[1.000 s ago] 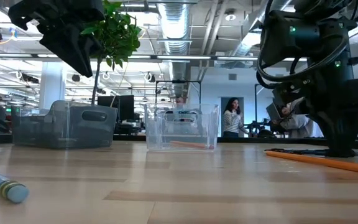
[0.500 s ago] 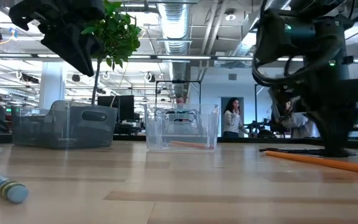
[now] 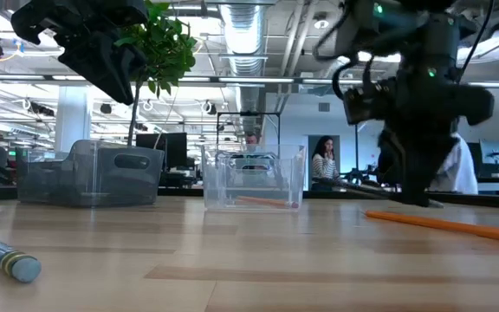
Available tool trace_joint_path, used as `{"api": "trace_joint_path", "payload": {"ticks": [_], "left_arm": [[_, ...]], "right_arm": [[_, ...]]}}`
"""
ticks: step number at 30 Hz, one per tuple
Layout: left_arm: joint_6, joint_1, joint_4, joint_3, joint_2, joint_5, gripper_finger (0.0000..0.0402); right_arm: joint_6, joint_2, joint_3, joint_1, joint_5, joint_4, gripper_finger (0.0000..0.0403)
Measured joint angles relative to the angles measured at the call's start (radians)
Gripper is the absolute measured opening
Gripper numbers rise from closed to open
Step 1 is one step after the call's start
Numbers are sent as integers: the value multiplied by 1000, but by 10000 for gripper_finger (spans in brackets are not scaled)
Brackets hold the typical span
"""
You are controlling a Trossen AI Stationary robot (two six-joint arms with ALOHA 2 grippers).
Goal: Sort pens & pencils
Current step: Put the black pen into the black bin
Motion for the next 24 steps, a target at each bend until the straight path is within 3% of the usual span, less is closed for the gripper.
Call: {"api": "trace_joint_path", "payload": {"ticks": [12,18,24], "left_arm": [[120,0,222,0,0,35,75],[134,0,212,0,0,-44,75],[79,0,187,0,0,-54,89]], "right_arm": [[-173,-2,240,-15,129,52,51],[-258,-3,295,-56,131,82,52],[-312,-3,303,-88,130,138,52]]}}
